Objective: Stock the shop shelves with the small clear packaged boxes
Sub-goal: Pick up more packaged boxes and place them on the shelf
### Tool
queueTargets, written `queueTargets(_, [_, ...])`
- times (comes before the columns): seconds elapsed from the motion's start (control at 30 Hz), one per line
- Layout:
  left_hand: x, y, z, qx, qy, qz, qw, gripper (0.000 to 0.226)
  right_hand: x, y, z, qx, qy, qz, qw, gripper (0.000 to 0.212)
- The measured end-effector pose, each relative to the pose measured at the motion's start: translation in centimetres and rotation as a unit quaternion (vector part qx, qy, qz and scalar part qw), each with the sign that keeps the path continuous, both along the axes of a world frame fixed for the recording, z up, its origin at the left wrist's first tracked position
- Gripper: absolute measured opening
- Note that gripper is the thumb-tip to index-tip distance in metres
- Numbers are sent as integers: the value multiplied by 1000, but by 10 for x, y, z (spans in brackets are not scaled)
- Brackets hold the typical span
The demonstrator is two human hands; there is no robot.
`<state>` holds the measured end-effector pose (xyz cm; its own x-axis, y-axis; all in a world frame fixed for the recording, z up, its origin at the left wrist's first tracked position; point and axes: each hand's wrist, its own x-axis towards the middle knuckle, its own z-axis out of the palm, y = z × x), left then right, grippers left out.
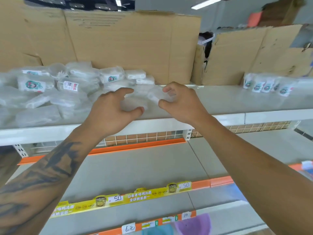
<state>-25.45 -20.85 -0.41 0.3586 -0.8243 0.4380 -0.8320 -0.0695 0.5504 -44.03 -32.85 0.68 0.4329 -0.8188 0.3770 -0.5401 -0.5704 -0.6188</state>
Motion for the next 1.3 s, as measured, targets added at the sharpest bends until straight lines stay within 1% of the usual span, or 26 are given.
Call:
queueTargets(0.1, [-44, -14, 2, -2, -16, -25, 1000, 74, -56, -1, 0, -11, -7, -21, 1000, 41])
queueTargets(0.23, [-115, -31, -2, -29, -7, -66, 997, 64, -144, -3, -5, -27, -16, -49, 998, 39])
queueTargets(0.33, [-176, -43, -7, -52, 5, -91, 994, 66, -211, -5, -15, -35, -25, -60, 997, 40])
queueTargets(0.43, [-236, -59, -17, -61, 9, -106, 992, 69, -277, -10, -27, -46, -15, -78, 996, 41])
queueTargets(0.63, [-349, -90, -43, -77, 16, -145, 986, 67, -390, -17, -52, -54, -29, -102, 993, 44])
queueTargets(0.83, [-437, -119, -58, -66, 15, -184, 981, 62, -474, -33, -69, -50, -48, -126, 990, 45])
queueTargets(0.97, [-484, -150, -59, -61, -8, -210, 976, 63, -519, -52, -80, -38, -70, -142, 987, 45])
queueTargets(1.2, [-562, -236, -63, -53, -30, -253, 965, 61, -596, -106, -95, -22, -94, -201, 975, 45])
queueTargets(1.3, [-602, -283, -56, -74, -36, -271, 959, 62, -634, -142, -91, -28, -98, -232, 967, 43])
